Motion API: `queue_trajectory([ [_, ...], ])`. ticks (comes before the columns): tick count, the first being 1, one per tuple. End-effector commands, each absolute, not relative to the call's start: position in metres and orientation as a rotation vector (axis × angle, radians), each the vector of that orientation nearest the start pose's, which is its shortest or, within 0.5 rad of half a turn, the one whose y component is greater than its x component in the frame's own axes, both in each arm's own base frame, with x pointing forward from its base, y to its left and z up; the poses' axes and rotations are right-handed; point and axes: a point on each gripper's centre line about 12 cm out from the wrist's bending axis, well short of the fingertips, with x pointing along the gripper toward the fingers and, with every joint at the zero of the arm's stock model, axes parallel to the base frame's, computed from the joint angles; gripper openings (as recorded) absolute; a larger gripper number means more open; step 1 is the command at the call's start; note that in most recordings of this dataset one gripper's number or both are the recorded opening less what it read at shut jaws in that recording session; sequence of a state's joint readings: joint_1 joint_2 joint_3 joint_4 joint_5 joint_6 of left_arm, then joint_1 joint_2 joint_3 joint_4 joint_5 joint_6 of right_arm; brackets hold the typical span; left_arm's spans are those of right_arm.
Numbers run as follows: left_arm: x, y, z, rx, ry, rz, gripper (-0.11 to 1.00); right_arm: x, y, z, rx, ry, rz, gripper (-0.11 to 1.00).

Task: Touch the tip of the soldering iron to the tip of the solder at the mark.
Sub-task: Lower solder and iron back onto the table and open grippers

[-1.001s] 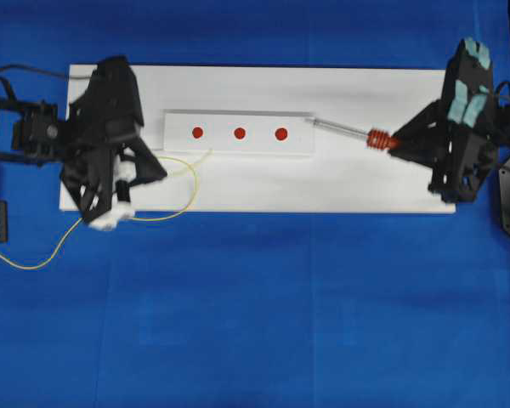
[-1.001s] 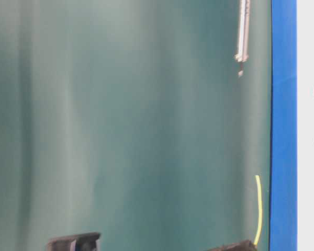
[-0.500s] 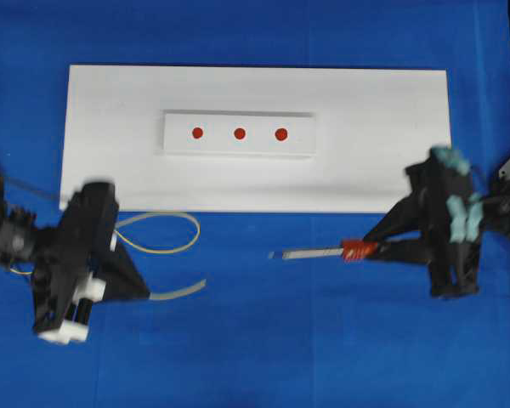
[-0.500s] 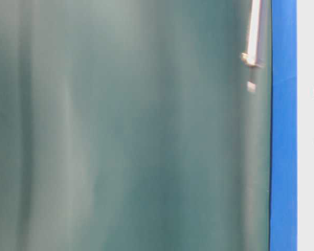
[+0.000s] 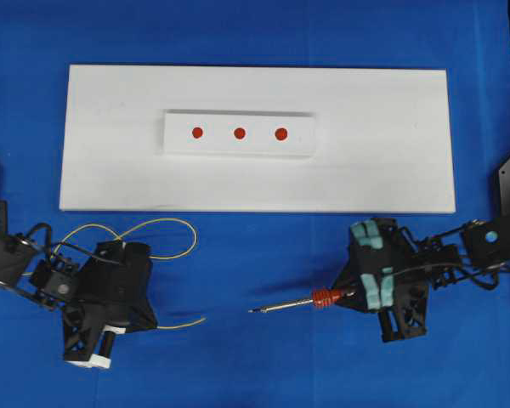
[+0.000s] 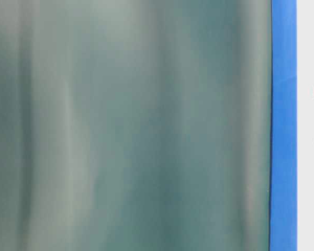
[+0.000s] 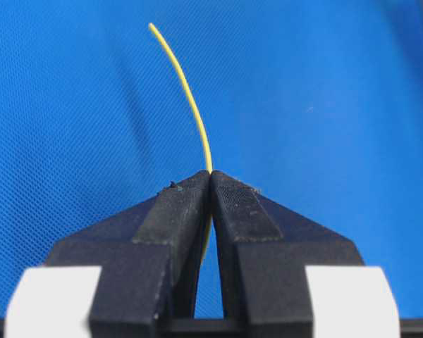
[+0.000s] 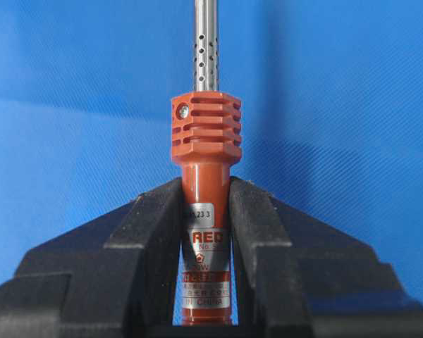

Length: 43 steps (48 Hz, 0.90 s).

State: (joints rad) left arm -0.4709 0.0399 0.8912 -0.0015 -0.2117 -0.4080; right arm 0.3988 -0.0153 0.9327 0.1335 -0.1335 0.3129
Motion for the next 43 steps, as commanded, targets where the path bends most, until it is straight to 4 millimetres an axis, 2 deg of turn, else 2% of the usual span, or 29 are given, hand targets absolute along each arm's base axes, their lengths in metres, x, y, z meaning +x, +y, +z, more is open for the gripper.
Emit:
queue_trajectory([
  [1,0.308,-0.151,0.102,-0.218,0.776,-0.287,0.02,0.304,0.131,0.107,0.262,0.809,0.198,0.06],
  [9,0.308,-0.149,0.096,-0.214,0.791,-0.278,0.02,0.307,0.141,0.102,0.250,0.816,0.216,0.06],
  [21,0.306,-0.148,0.093,-0.211,0.804,-0.274,0.03,0.308,0.141,0.099,0.252,0.824,0.212,0.07],
  [26,0.308,-0.150,0.098,-0.221,0.793,-0.276,0.21,0.310,0.141,0.102,0.257,0.818,0.211,0.09],
  [31,0.310,-0.151,0.113,-0.225,0.768,-0.284,0.52,0.312,0.143,0.112,0.261,0.812,0.217,0.28],
  [37,0.309,-0.150,0.141,-0.213,0.753,-0.292,0.84,0.313,0.142,0.131,0.266,0.813,0.222,0.66],
  [39,0.308,-0.149,0.151,-0.209,0.752,-0.294,0.87,0.314,0.141,0.142,0.264,0.800,0.228,0.78],
  [41,0.306,-0.148,0.160,-0.201,0.751,-0.296,0.85,0.313,0.139,0.153,0.261,0.787,0.234,0.87],
  [43,0.304,-0.147,0.169,-0.188,0.750,-0.302,0.83,0.314,0.136,0.163,0.257,0.770,0.236,0.87],
])
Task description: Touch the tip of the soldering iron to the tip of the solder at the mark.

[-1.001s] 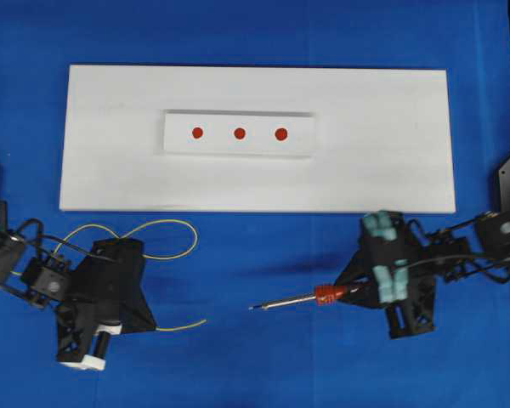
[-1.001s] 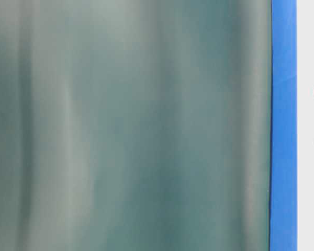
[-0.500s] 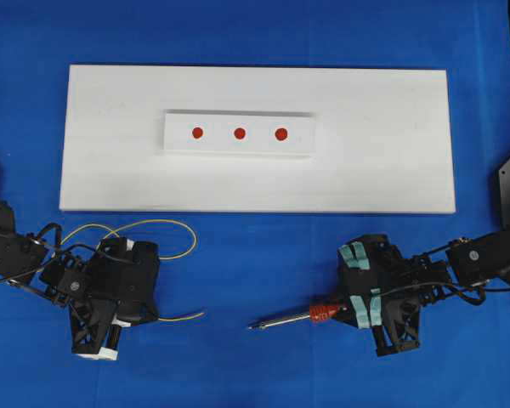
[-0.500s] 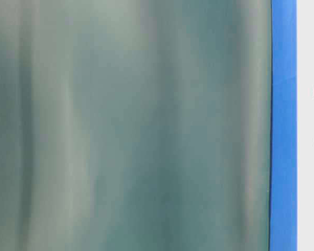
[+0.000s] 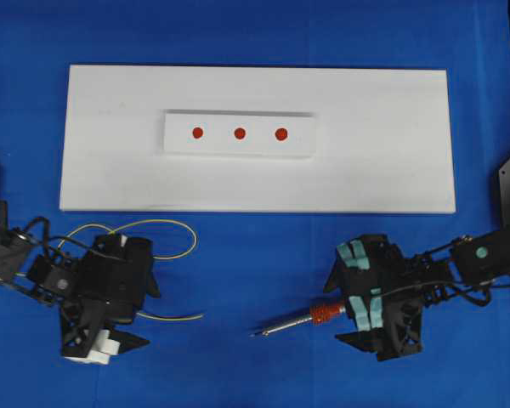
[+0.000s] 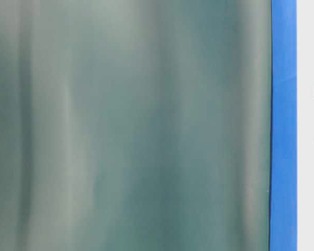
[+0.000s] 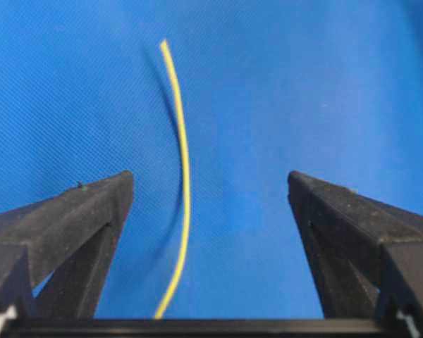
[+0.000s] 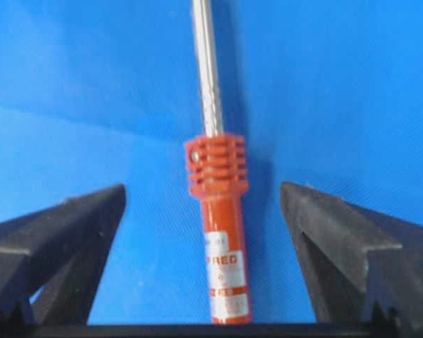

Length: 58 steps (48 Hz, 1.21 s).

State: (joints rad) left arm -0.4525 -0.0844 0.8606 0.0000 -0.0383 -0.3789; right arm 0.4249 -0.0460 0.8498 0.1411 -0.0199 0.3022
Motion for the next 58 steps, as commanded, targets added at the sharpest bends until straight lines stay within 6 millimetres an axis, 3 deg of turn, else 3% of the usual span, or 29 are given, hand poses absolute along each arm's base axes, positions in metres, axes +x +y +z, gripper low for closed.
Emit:
queue_trajectory([
  [1,0.303,-0.146,0.173,-0.182,0.749,-0.303,0.82,0.313,0.134,0.168,0.255,0.763,0.237,0.86],
  [6,0.295,-0.139,0.195,-0.145,0.736,-0.310,0.81,0.310,0.123,0.192,0.236,0.726,0.235,0.78],
  [14,0.286,-0.118,0.221,-0.113,0.675,-0.295,0.81,0.300,0.087,0.228,0.194,0.648,0.182,0.78],
  [20,0.276,-0.094,0.239,-0.087,0.597,-0.264,0.81,0.288,0.056,0.252,0.164,0.568,0.114,0.78],
  [30,0.253,-0.046,0.254,-0.055,0.476,-0.152,0.80,0.260,0.007,0.271,0.165,0.452,-0.027,0.78],
  [43,0.217,-0.005,0.257,-0.028,0.342,-0.015,0.80,0.225,-0.023,0.275,0.108,0.332,-0.131,0.77],
  [58,0.187,0.004,0.238,-0.031,0.239,0.023,0.80,0.204,-0.027,0.242,0.108,0.264,-0.140,0.77],
])
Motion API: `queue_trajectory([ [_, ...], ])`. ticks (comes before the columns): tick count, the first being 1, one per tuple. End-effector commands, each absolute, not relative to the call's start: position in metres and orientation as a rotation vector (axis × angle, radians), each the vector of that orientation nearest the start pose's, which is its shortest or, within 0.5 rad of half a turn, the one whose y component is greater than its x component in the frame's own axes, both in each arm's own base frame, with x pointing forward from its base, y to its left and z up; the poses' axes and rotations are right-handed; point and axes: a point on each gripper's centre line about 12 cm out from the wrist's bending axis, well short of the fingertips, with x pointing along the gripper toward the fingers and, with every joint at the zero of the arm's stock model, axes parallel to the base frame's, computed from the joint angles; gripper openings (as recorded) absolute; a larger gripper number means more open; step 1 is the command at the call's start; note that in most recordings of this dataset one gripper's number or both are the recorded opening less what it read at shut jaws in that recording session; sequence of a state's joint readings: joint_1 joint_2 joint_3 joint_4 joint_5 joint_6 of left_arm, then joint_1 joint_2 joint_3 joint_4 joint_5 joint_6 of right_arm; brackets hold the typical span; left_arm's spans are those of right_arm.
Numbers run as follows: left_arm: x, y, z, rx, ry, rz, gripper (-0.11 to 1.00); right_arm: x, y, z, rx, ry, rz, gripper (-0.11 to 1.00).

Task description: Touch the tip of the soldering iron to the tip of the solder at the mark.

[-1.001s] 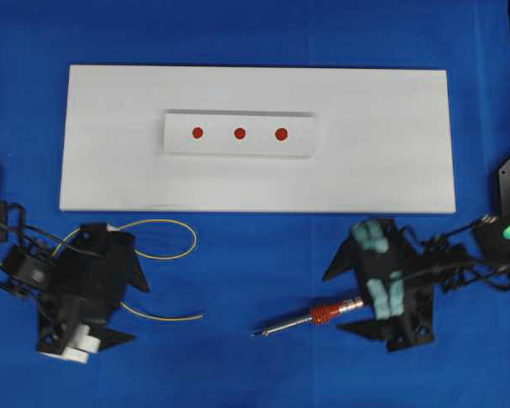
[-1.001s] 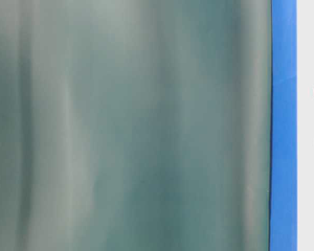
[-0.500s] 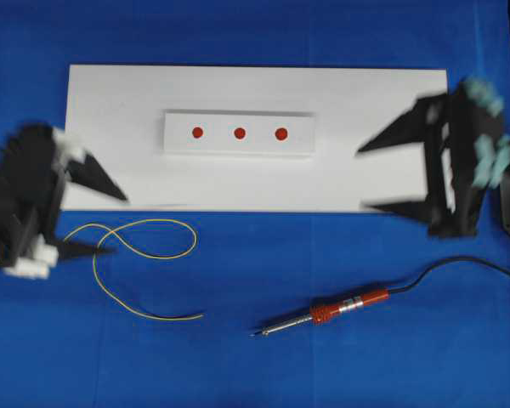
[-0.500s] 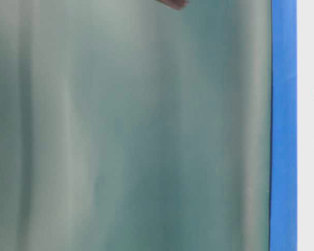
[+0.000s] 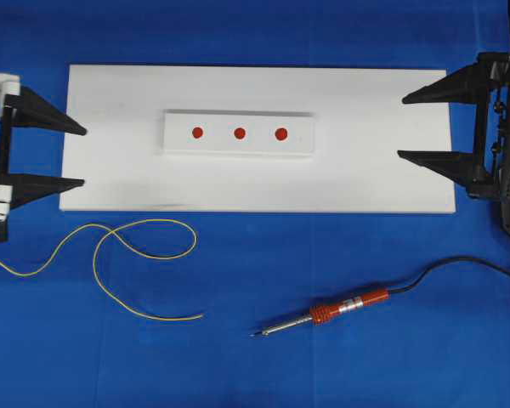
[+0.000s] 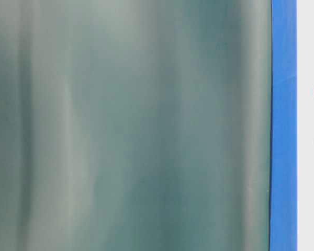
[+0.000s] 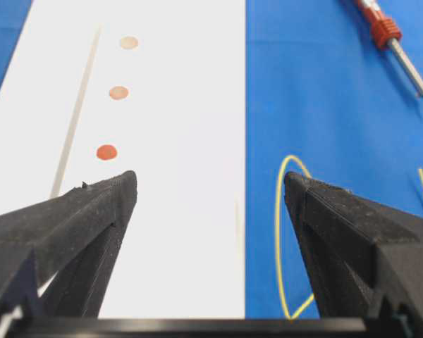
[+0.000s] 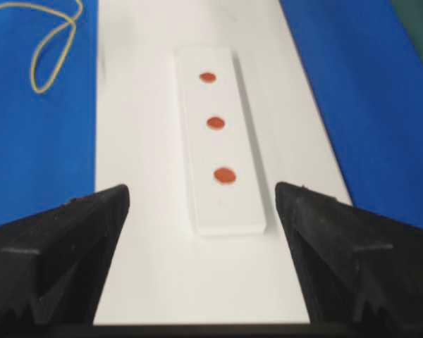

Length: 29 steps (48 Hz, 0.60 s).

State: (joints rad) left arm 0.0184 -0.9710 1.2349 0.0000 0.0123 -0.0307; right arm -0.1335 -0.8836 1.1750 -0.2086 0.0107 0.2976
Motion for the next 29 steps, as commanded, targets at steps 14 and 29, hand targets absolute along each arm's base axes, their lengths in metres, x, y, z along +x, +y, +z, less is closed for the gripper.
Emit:
queue_trajectory([
  [14,0.173,0.003,0.215,-0.034,0.236,0.023,0.79,0.199,-0.024,0.216,0.116,0.265,-0.118,0.75],
  [29,0.169,0.003,0.211,-0.028,0.221,0.023,0.79,0.199,-0.024,0.217,0.117,0.261,-0.118,0.72],
])
